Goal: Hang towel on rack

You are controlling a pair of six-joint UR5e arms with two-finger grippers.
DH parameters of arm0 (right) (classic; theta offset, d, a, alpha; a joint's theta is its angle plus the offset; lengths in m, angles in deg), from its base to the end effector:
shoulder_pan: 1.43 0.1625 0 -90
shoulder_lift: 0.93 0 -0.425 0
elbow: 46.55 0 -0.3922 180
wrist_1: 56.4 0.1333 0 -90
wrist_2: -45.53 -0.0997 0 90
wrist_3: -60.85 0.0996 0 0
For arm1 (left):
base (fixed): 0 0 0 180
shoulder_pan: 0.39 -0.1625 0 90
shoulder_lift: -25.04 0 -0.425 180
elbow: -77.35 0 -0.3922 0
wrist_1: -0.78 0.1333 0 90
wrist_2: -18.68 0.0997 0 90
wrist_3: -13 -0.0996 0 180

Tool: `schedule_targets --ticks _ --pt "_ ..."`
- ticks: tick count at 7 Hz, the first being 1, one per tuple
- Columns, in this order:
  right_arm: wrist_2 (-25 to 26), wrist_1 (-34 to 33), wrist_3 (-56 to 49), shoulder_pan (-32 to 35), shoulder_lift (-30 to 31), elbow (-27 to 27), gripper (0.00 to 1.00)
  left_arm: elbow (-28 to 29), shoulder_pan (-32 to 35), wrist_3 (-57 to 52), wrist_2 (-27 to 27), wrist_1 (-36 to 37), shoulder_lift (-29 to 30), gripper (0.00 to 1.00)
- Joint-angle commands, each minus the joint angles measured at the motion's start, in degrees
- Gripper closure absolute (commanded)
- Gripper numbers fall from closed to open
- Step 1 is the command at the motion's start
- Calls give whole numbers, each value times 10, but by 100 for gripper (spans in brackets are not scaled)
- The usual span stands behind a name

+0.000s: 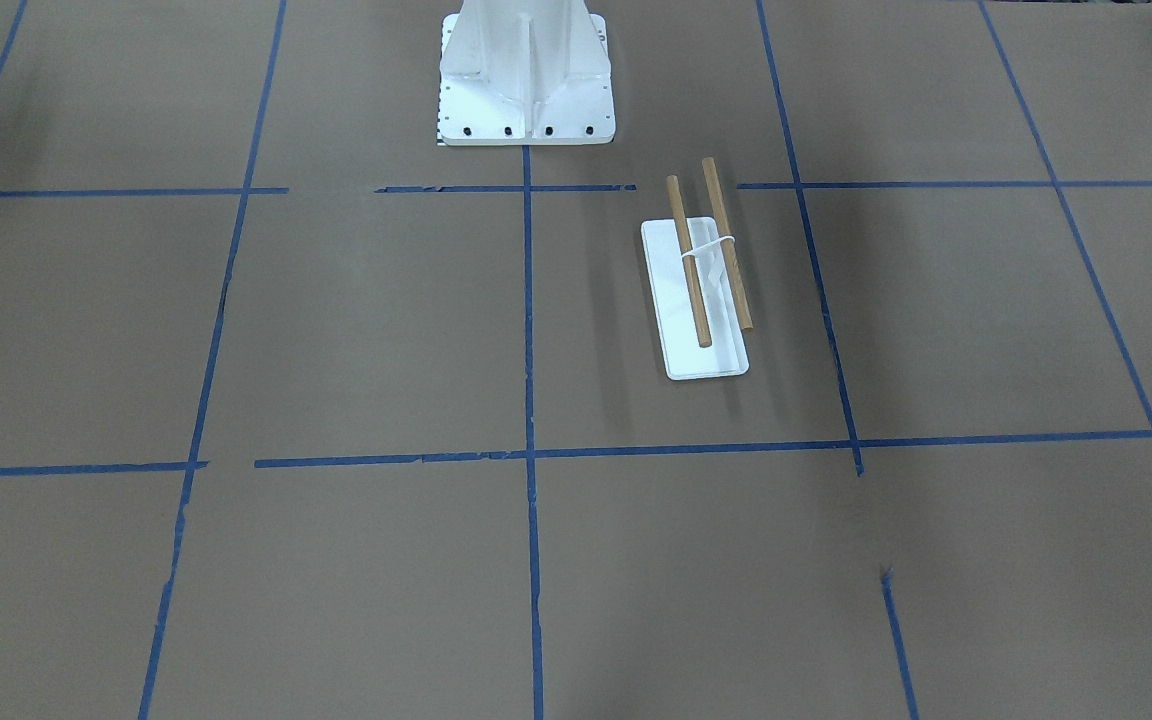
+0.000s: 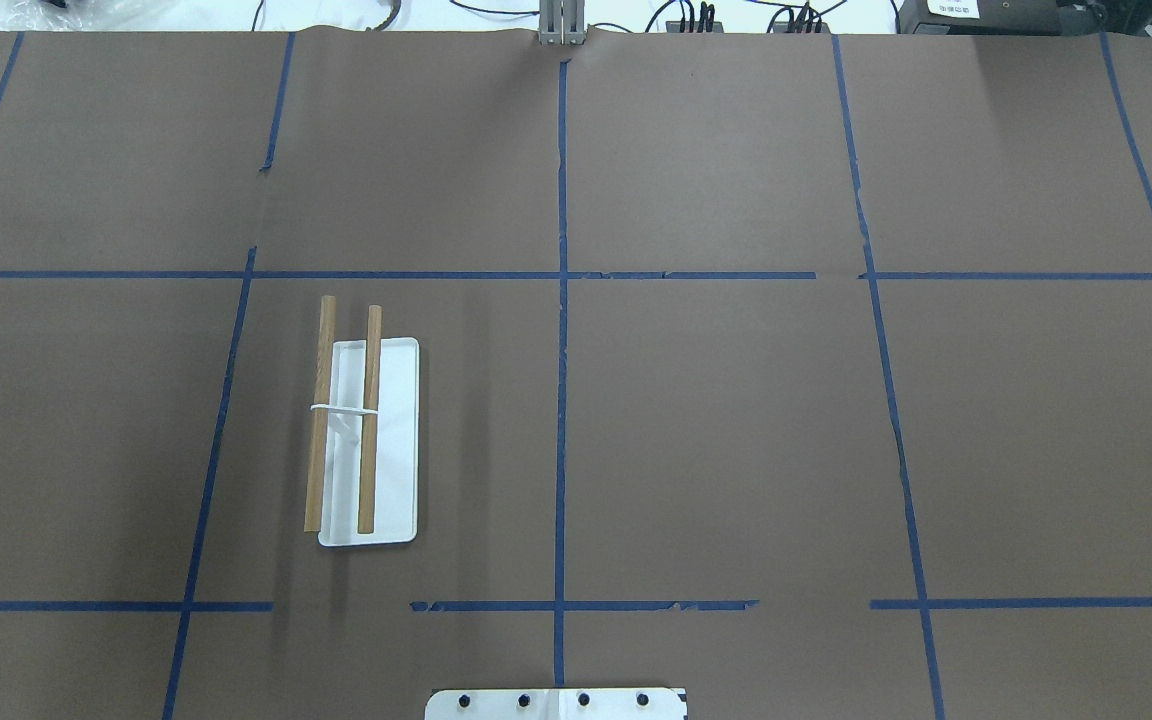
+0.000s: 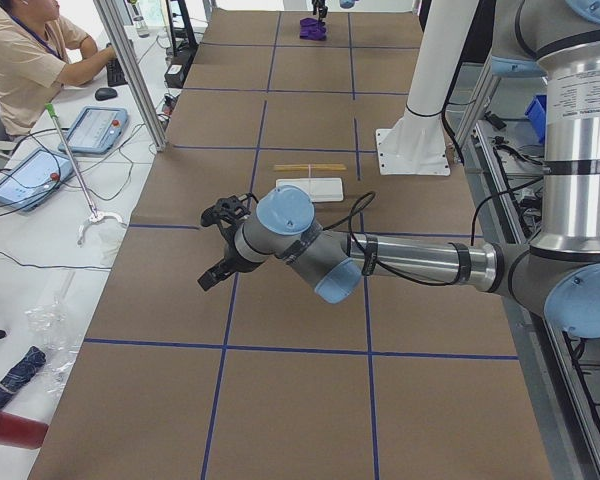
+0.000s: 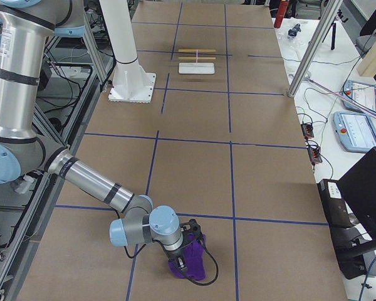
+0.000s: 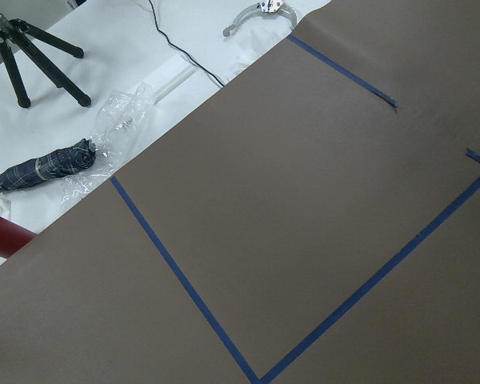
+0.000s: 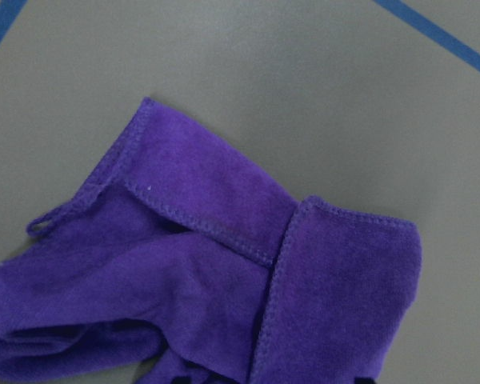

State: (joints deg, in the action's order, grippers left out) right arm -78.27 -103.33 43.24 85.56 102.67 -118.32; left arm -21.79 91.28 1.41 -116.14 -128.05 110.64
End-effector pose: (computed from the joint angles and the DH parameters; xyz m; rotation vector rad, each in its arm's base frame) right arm 0.0596 -0.3508 0.8442 0.2655 -0.5630 -0.4061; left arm -0.0770 -0.4771 0.5363 0.8060 0.6589 0.4544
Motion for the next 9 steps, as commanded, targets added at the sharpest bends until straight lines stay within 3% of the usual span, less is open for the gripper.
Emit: schedule_targets --ticks 1,4,5,6,7,9 --pt "2 1 -2 -22 -2 12 34 0 0 -1 0 0 0 0" --pt "38 0 -22 -36 -1 14 52 0 0 -1 0 0 0 0" --pt "38 1 -30 -36 -1 15 70 -1 0 0 0 0 0 0" --pt "40 0 -31 -36 -1 15 94 -1 0 0 0 0 0 0" --pt "40 1 -41 -35 -1 15 100 -1 0 0 0 0 0 0" --pt "37 2 -59 -34 -1 -1 100 -2 0 0 0 0 0 0"
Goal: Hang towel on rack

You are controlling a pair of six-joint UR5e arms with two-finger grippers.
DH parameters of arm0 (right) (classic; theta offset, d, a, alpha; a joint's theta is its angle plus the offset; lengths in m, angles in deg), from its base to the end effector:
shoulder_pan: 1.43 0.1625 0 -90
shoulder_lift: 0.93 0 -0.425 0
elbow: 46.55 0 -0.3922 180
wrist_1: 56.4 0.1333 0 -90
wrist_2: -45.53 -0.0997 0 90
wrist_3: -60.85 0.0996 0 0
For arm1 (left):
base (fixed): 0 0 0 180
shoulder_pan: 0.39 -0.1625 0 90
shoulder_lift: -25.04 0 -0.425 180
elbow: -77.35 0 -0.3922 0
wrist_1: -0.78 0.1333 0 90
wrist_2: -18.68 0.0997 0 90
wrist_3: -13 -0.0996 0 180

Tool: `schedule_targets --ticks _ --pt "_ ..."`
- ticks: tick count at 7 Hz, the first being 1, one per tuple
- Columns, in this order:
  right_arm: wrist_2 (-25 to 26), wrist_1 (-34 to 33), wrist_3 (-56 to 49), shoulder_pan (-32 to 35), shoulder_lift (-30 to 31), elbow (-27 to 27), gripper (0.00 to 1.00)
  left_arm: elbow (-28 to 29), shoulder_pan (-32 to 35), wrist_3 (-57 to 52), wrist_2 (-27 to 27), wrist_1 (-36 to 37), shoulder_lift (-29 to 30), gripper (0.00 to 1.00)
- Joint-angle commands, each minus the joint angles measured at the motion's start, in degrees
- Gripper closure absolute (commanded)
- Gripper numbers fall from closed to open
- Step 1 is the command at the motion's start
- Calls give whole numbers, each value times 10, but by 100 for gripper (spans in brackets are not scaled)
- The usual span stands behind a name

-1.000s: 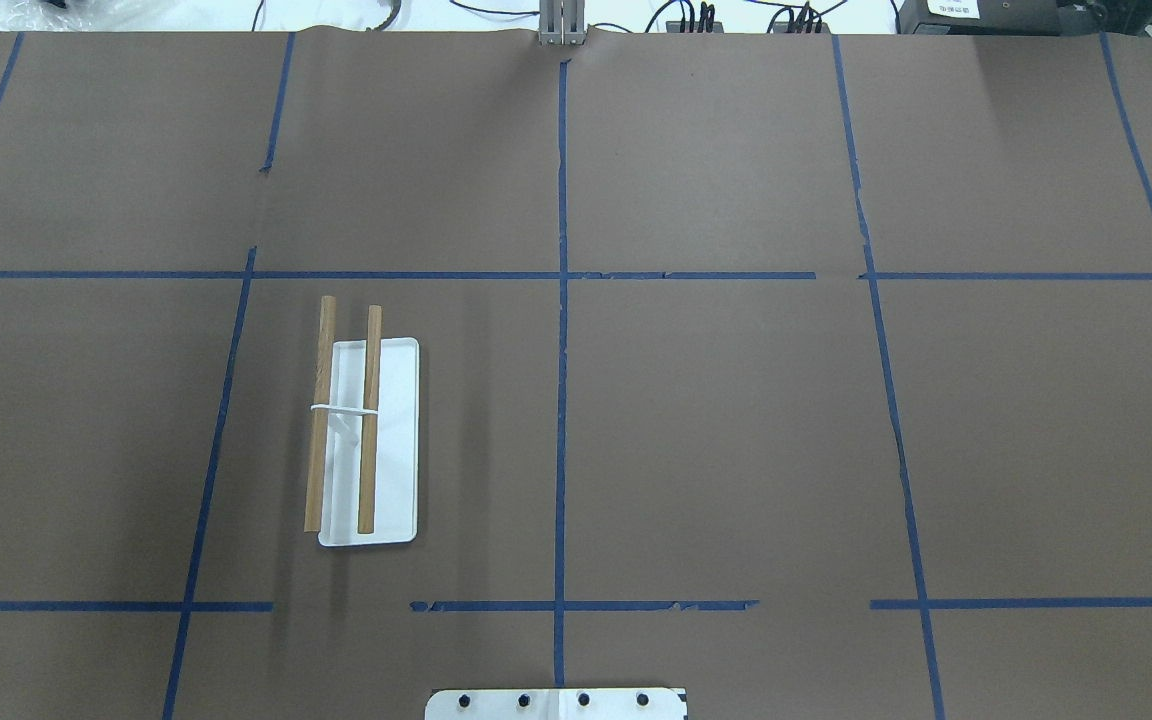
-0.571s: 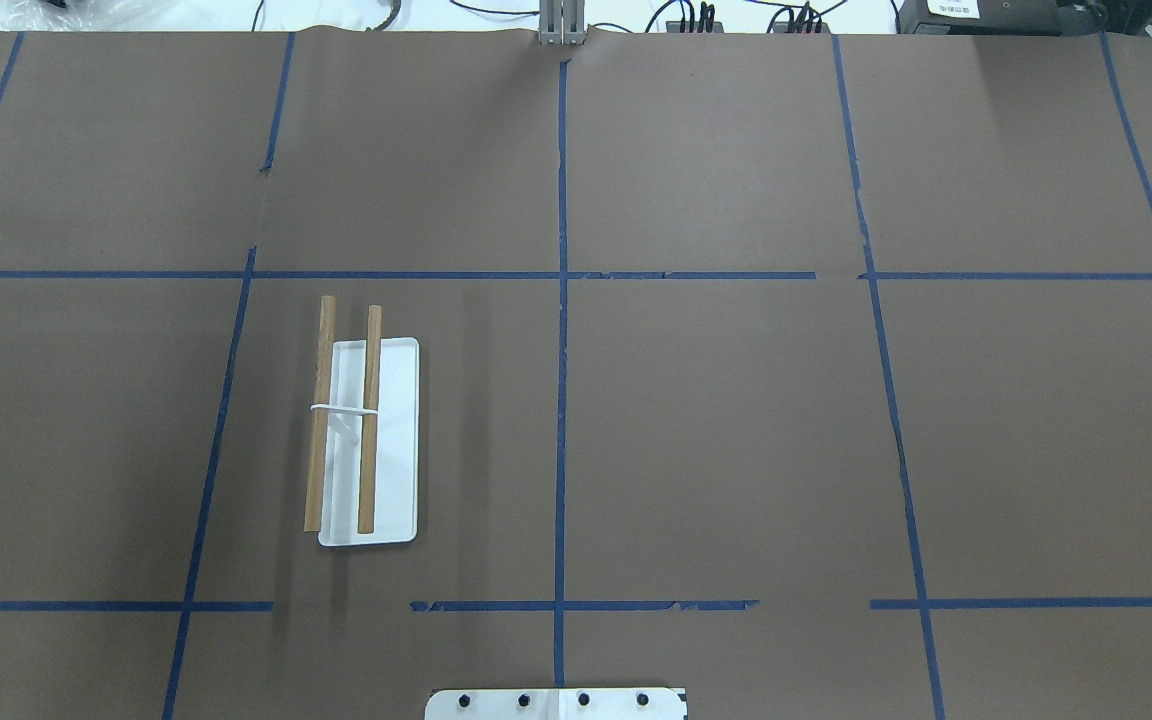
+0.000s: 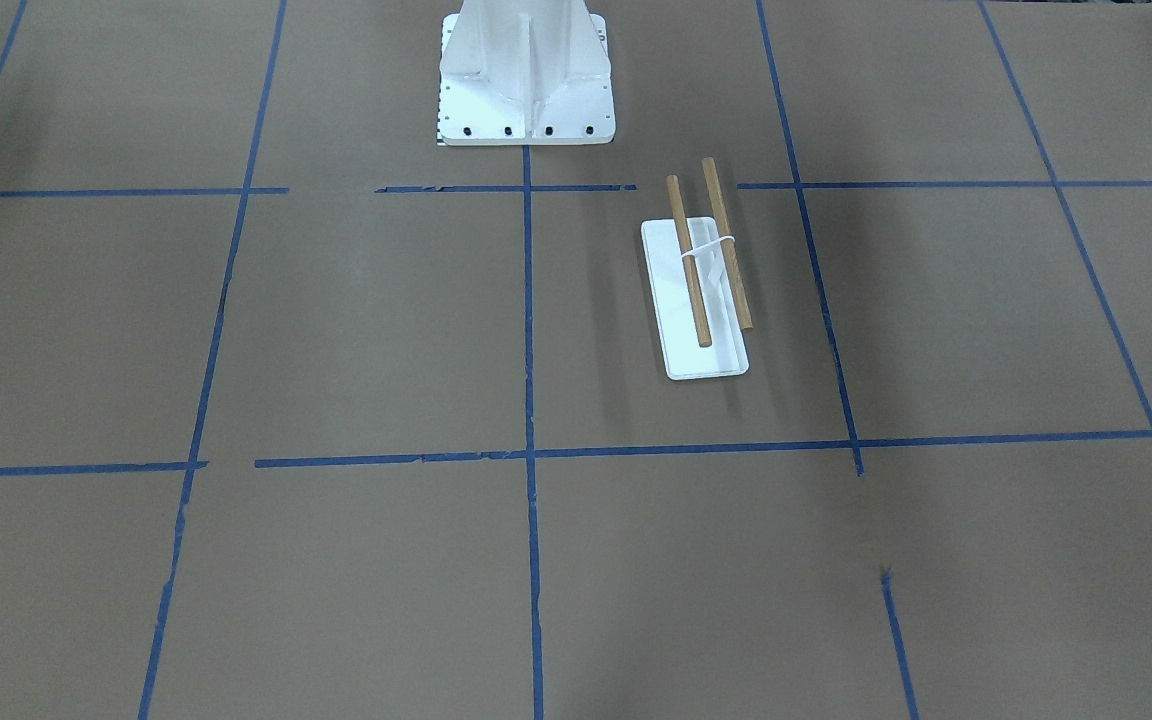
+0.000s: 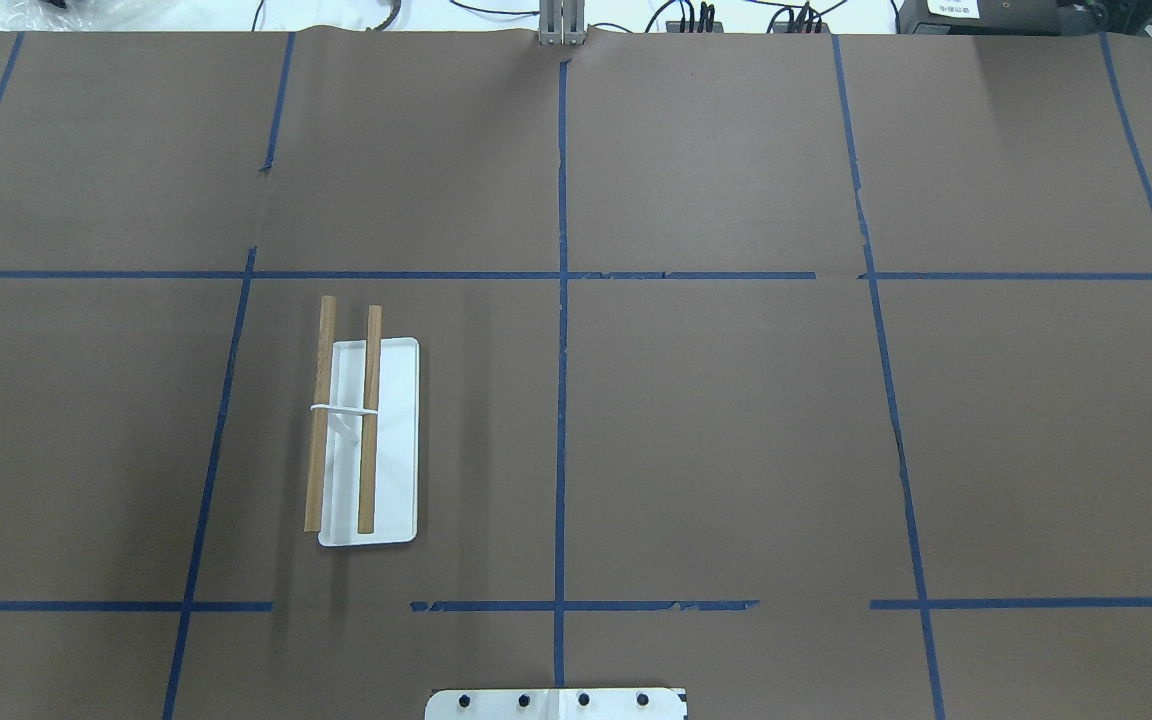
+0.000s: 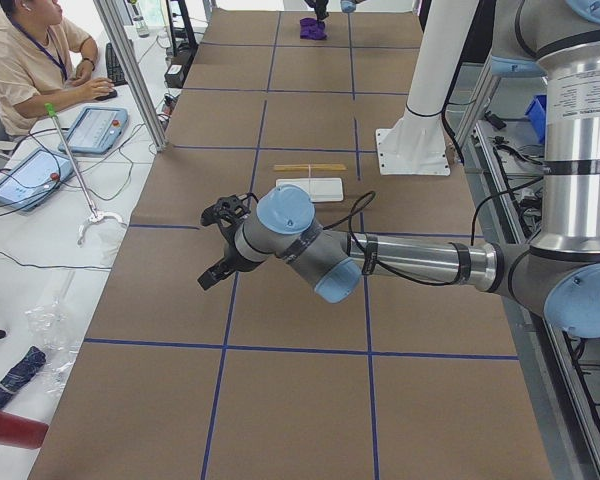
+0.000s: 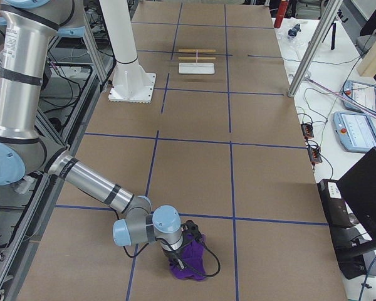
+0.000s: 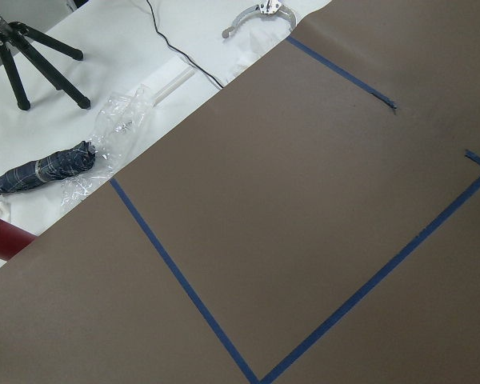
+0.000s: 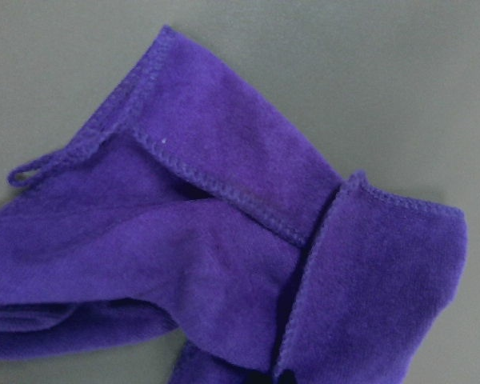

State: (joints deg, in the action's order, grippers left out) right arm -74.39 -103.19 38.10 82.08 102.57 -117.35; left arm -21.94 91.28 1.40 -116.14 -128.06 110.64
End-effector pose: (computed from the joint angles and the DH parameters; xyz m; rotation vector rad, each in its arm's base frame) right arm 0.0441 -0.3518 0.8543 0.2543 -0.4964 -0.5451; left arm -0.0770 -0.4770 0.5349 0.8087 0.6583 0.4556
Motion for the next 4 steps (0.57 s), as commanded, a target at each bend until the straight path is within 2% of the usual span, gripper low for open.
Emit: schedule_targets --ticks 1,2,3,4 --pt "-9 -4 -7 9 1 -44 100 1 0 0 0 0 0 0" --pt "-21 -28 -5 25 -1 -89 100 1 0 -1 0 -11 0 0" --pt "-38 -86 -4 29 -7 -151 100 5 0 1 0 -22 1 0" --pt "-38 -190 4 29 -18 -246 100 1 0 31 -1 -25 3 0"
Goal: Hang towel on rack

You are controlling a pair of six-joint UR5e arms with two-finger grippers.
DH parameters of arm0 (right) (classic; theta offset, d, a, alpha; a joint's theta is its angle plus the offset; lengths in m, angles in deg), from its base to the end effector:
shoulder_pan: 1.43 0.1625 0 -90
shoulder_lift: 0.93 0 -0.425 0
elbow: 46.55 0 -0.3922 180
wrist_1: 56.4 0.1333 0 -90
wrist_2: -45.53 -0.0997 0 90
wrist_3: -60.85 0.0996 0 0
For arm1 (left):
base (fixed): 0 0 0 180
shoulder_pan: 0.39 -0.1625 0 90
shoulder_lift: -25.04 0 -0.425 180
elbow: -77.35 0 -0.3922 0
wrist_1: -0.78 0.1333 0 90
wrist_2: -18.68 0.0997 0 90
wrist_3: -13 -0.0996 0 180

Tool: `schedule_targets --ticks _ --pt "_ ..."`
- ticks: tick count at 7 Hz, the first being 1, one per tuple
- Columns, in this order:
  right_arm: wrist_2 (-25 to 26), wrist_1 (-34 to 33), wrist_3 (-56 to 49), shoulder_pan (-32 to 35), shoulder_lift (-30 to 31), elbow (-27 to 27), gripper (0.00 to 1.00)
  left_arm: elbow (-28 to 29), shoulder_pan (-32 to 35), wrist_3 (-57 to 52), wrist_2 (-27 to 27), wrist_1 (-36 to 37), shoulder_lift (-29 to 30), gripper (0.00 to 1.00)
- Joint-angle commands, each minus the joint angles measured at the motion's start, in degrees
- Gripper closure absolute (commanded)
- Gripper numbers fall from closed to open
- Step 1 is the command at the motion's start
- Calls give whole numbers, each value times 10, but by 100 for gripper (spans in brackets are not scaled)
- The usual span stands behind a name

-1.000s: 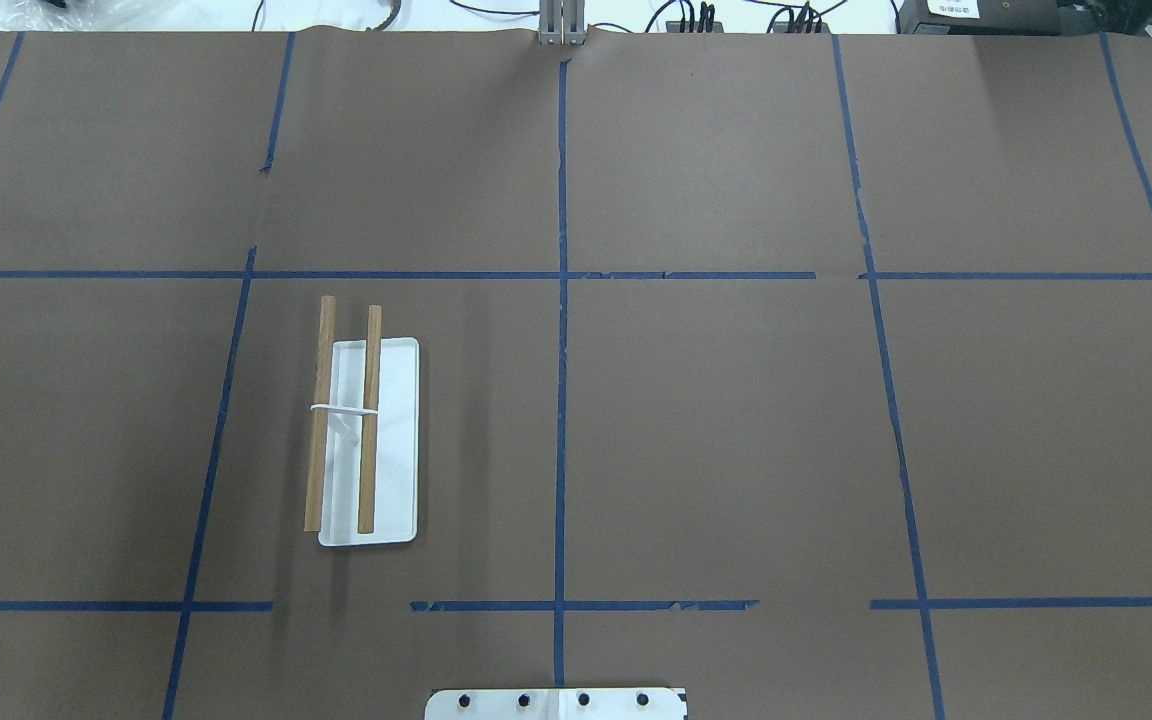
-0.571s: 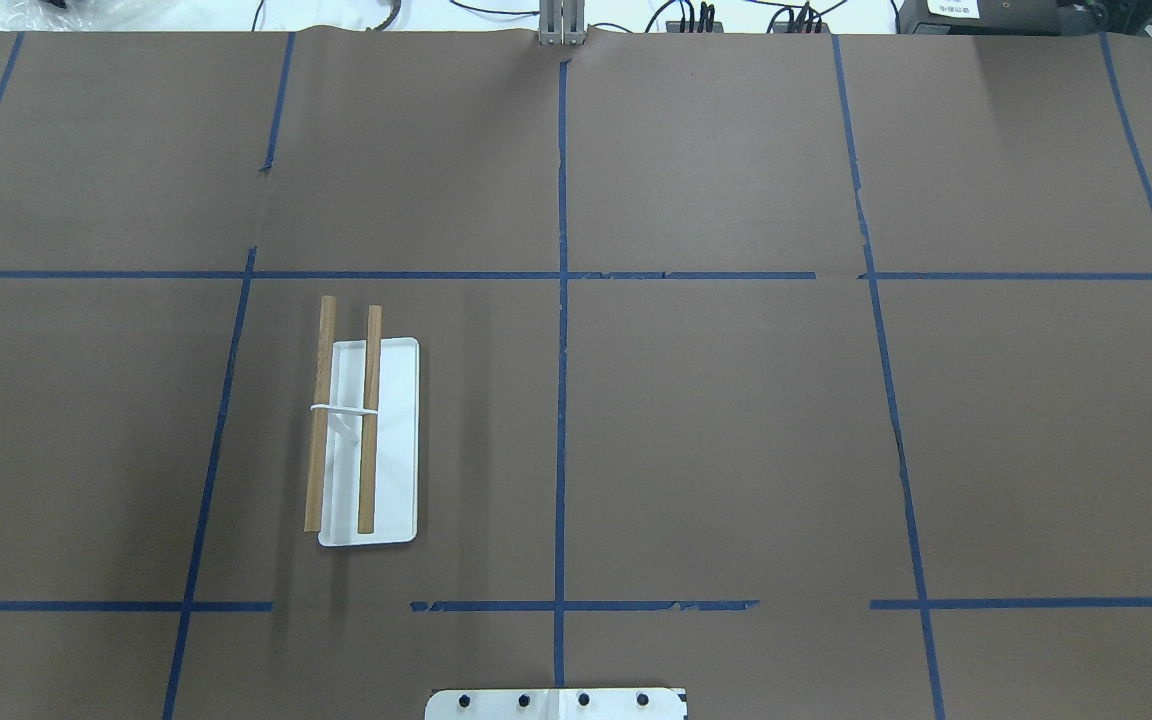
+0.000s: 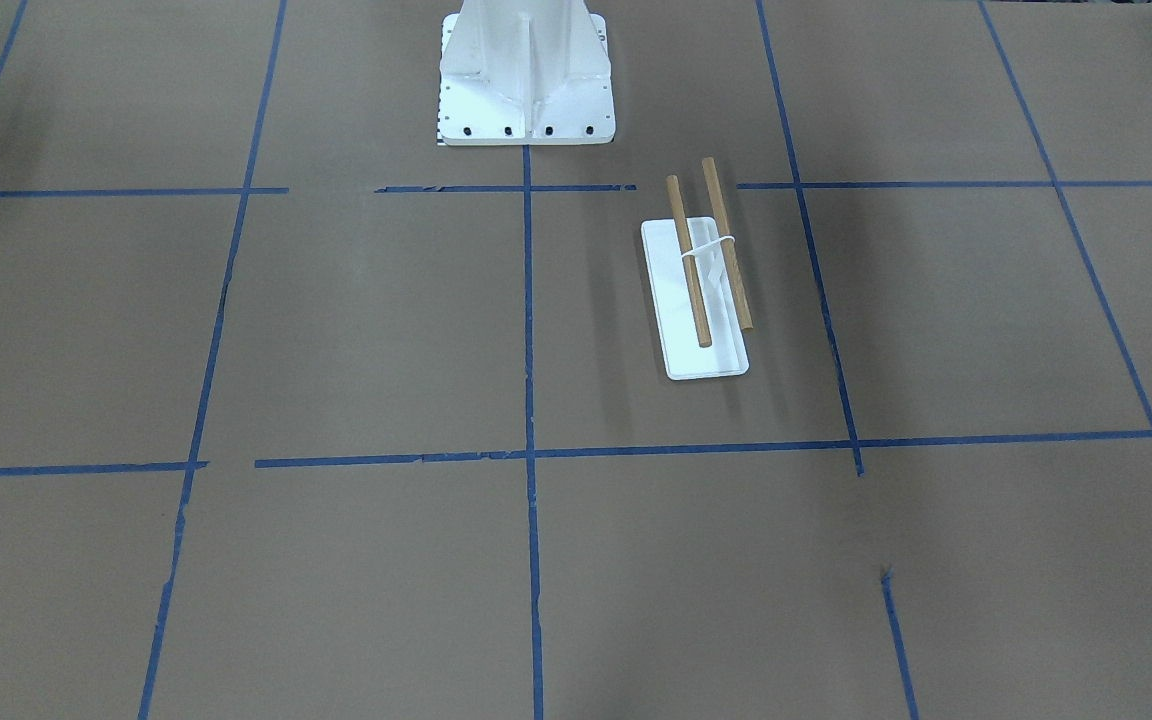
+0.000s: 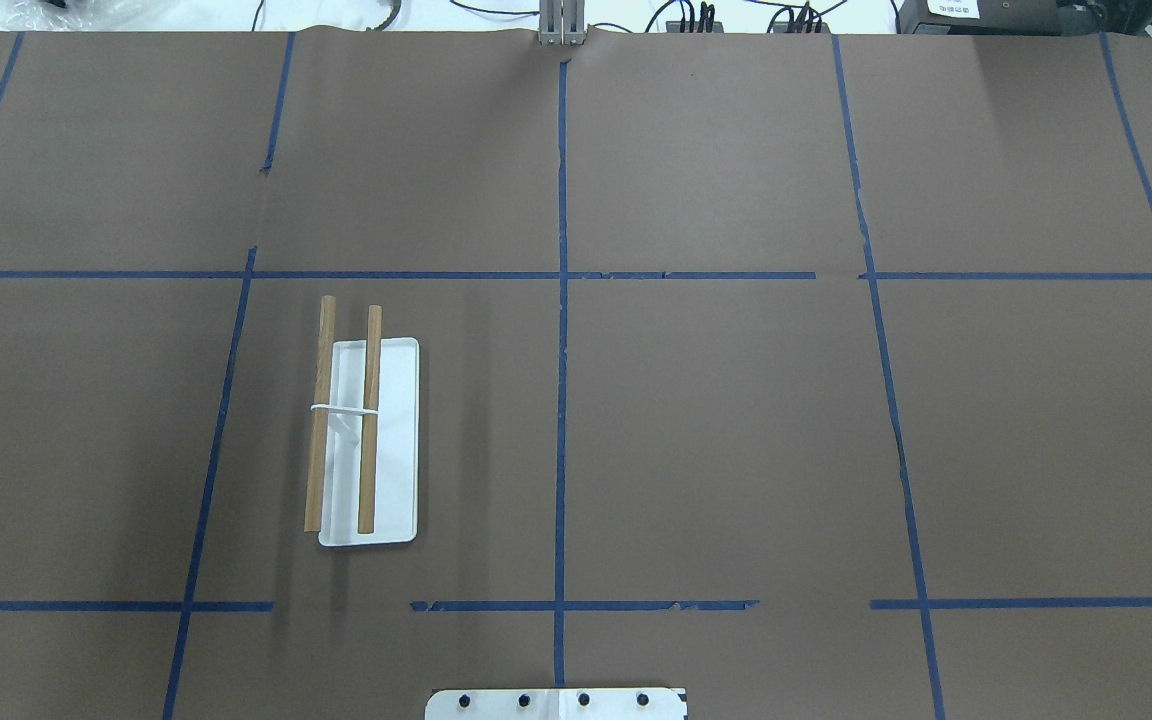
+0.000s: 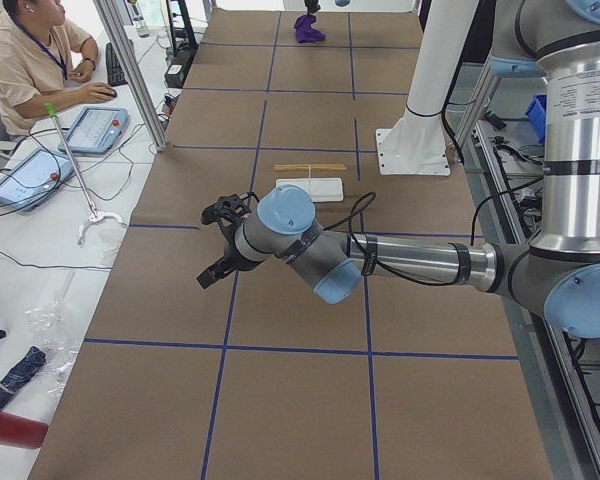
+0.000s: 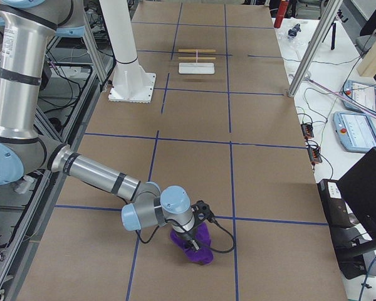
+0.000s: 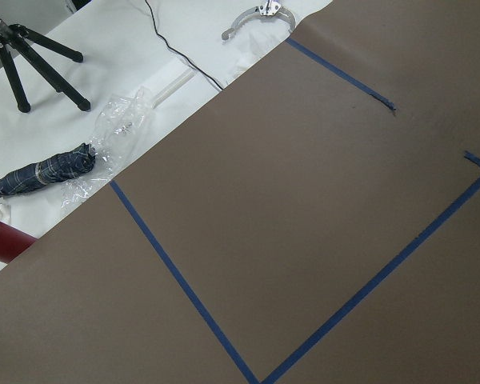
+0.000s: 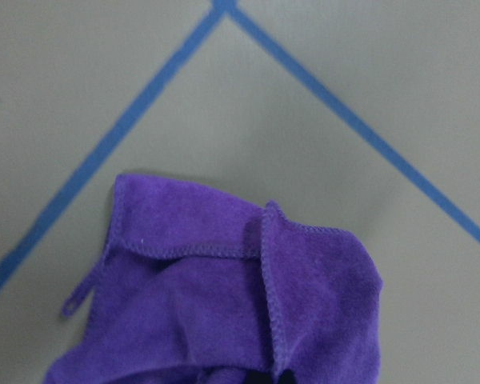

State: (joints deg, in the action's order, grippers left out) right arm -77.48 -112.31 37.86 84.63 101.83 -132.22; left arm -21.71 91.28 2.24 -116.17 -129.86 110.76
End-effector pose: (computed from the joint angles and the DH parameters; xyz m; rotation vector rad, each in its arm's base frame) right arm 0.0513 -0.4053 0.7430 0.3838 -0.5227 -0.5391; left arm -0.0770 -0.4774 0.5322 0.8310 0.6583 0.4535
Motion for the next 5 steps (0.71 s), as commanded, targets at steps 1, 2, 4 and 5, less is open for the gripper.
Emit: schedule_targets --ticks 1,2,4,5 --pt "-8 -223 10 3 -48 -188 100 -2 -1 41 -19 -2 9 0" --pt "-36 -310 18 2 -114 -233 100 -1 -2 39 -35 -6 9 0" --pt "-124 -323 193 -70 -221 -244 100 -3 -58 83 -26 1 25 0" --pt "-122 -323 255 -123 -253 -245 100 -4 -88 182 -19 2 46 0"
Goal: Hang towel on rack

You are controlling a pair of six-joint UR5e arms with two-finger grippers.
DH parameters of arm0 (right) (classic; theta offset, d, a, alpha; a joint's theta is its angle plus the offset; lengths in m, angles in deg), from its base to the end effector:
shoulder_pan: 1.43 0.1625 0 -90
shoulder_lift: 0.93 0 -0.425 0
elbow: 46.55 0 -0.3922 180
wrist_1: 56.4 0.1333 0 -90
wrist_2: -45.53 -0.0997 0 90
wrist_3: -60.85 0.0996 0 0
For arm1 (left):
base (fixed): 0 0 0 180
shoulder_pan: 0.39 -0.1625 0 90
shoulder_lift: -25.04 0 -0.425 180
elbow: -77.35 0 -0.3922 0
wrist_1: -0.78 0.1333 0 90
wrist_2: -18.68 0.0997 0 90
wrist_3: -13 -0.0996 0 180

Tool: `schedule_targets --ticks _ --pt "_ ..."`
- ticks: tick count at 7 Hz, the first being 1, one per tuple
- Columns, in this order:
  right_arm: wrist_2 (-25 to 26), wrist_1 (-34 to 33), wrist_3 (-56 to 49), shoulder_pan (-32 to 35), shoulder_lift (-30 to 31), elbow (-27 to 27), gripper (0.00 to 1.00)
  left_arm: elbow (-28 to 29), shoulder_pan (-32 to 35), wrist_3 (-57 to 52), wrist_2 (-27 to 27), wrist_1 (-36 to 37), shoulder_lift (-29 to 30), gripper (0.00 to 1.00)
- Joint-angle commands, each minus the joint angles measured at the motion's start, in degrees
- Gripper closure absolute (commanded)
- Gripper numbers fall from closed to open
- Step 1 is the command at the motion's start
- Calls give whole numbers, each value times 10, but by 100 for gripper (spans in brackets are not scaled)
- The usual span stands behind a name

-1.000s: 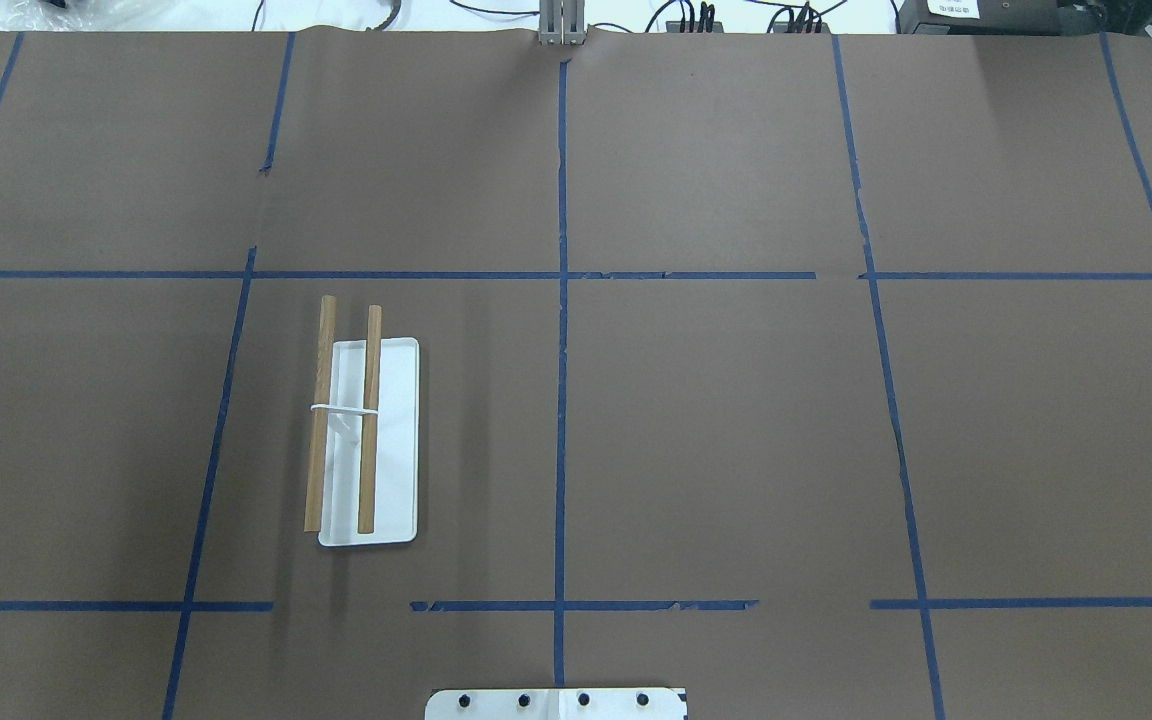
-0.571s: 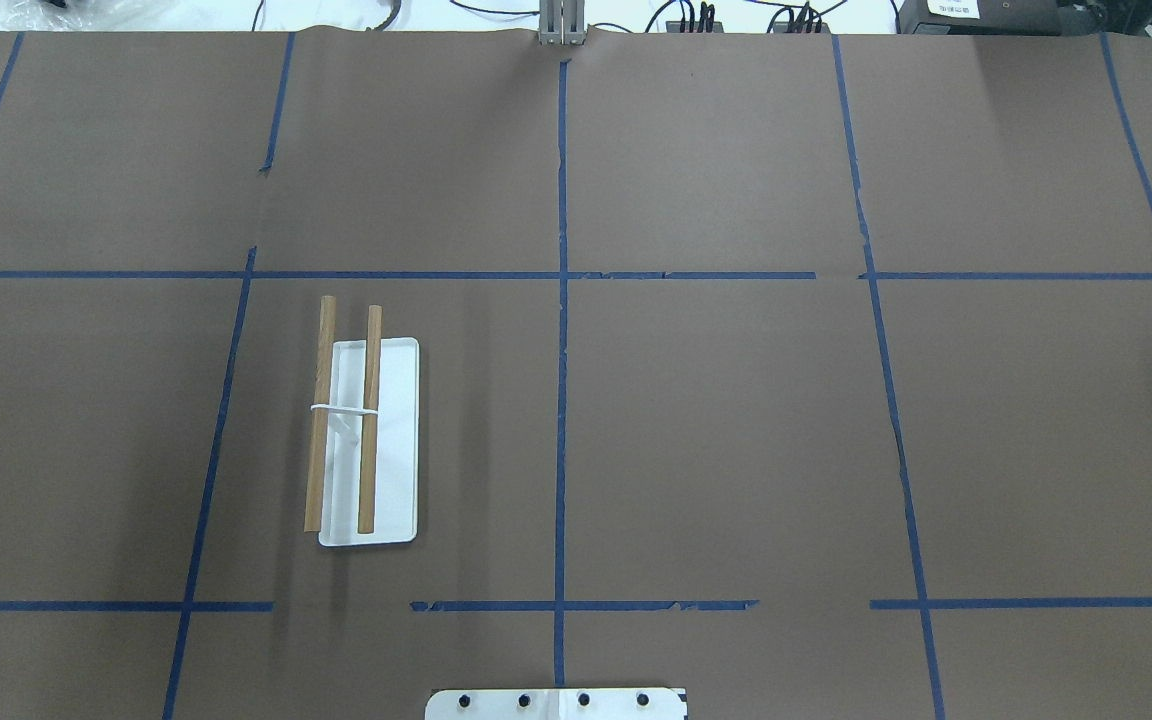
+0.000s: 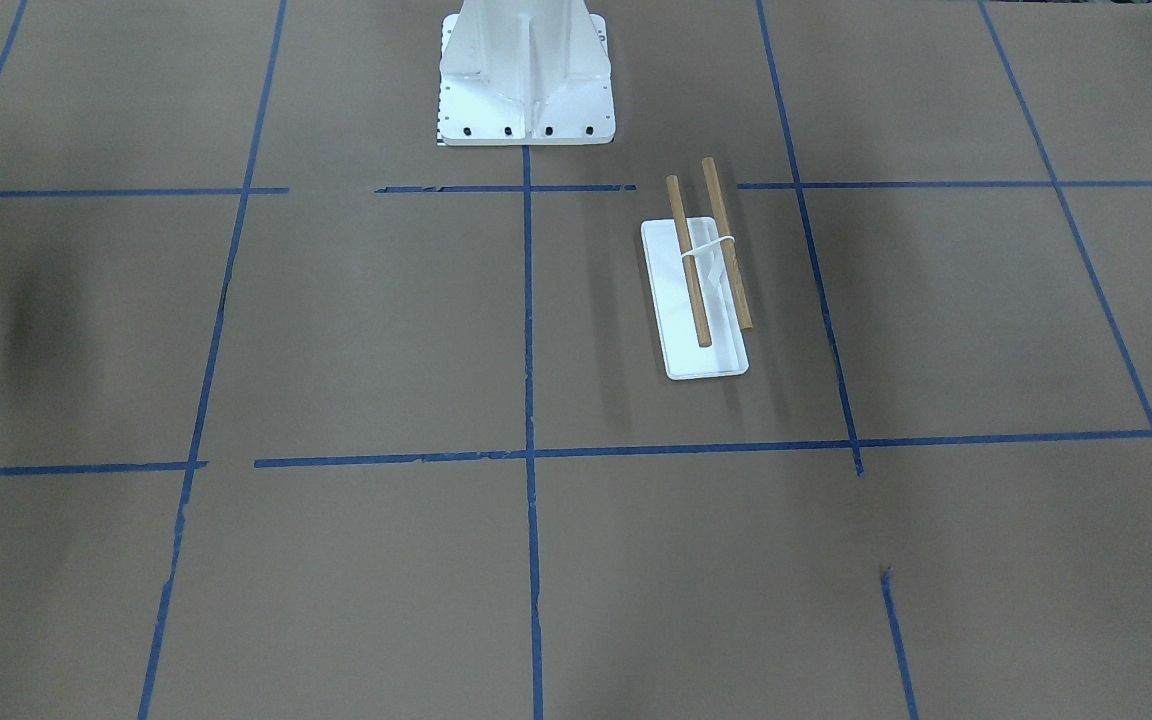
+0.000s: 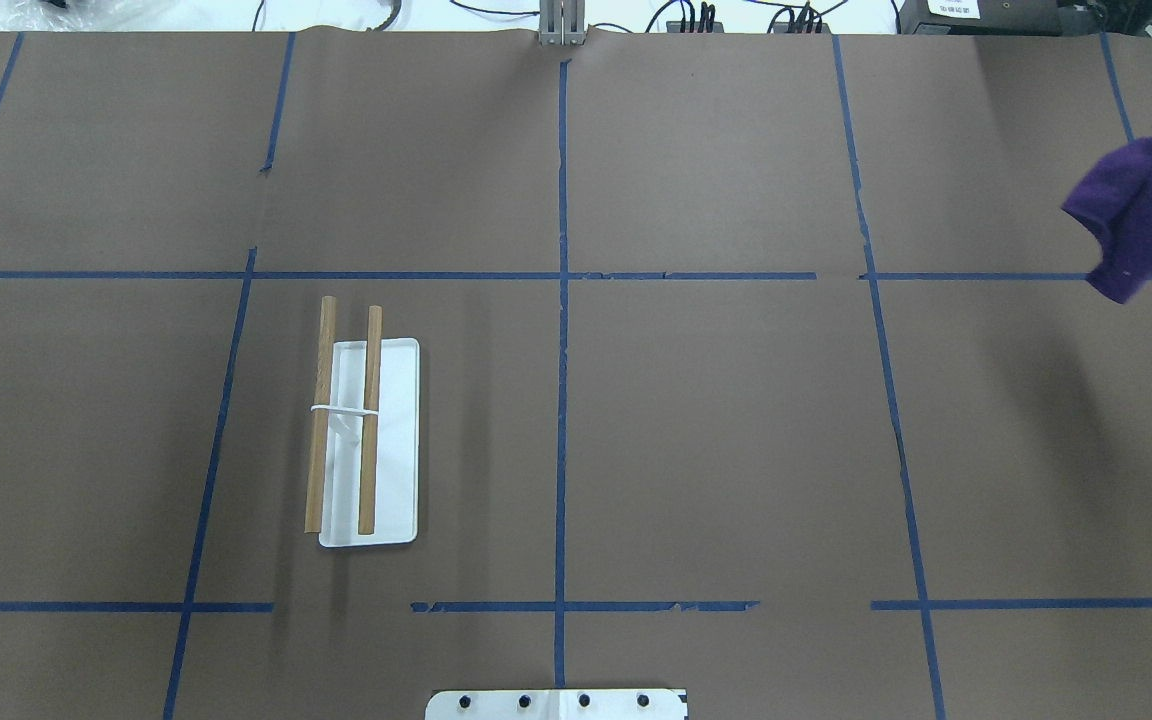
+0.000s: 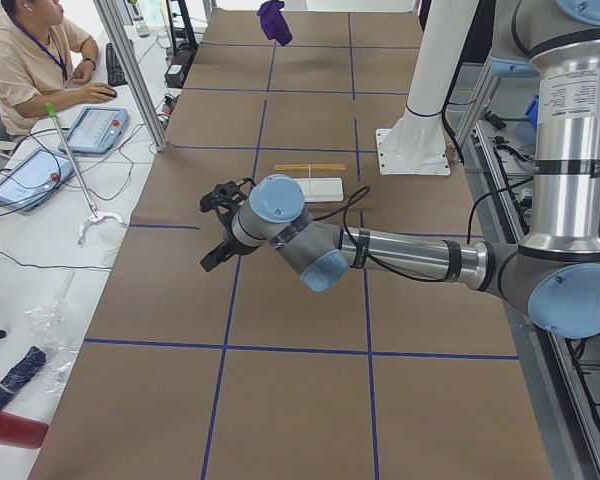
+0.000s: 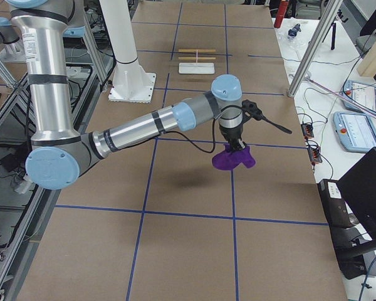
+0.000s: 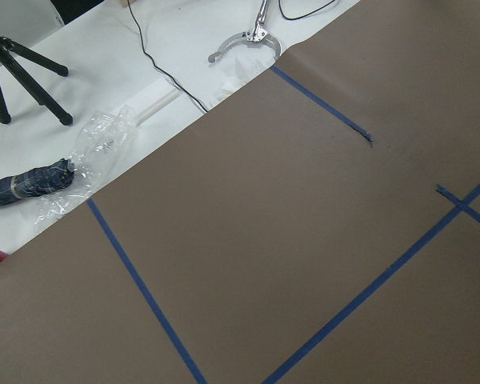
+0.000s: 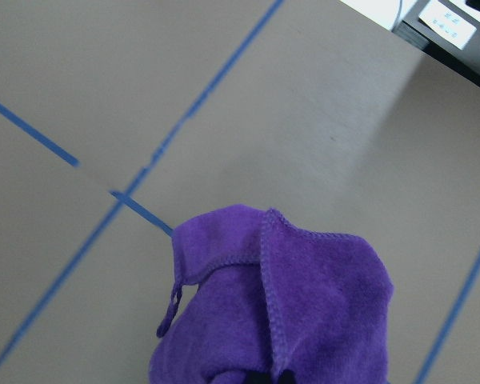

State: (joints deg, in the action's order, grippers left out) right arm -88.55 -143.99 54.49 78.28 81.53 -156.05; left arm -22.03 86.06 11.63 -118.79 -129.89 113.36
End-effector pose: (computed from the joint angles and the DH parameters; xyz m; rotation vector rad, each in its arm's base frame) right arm -0.0312 -0.5300 0.4188 0.4659 -0.7746 -0.4683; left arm -0.0293 -0.4955 0.5050 0.7815 0.7948 0.4260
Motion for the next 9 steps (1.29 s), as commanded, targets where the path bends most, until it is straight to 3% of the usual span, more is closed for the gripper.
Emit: schedule_targets --ticks 1,3,4,5,7,9 --pt "14 1 159 -121 -71 -19 100 -7 -78 217 18 2 39 0" --pt "125 52 374 -243 -136 -44 100 -54 -143 479 32 2 70 0" --pt "198 70 438 -303 -163 -58 100 -62 -173 653 34 1 103 10" --pt "243 72 448 -347 -183 -71 100 -63 -188 788 35 1 147 17" --pt "320 72 463 -416 -223 -88 100 -60 -289 973 109 3 224 18" --pt "339 77 455 -443 -271 -89 100 -50 -395 1086 192 64 312 18"
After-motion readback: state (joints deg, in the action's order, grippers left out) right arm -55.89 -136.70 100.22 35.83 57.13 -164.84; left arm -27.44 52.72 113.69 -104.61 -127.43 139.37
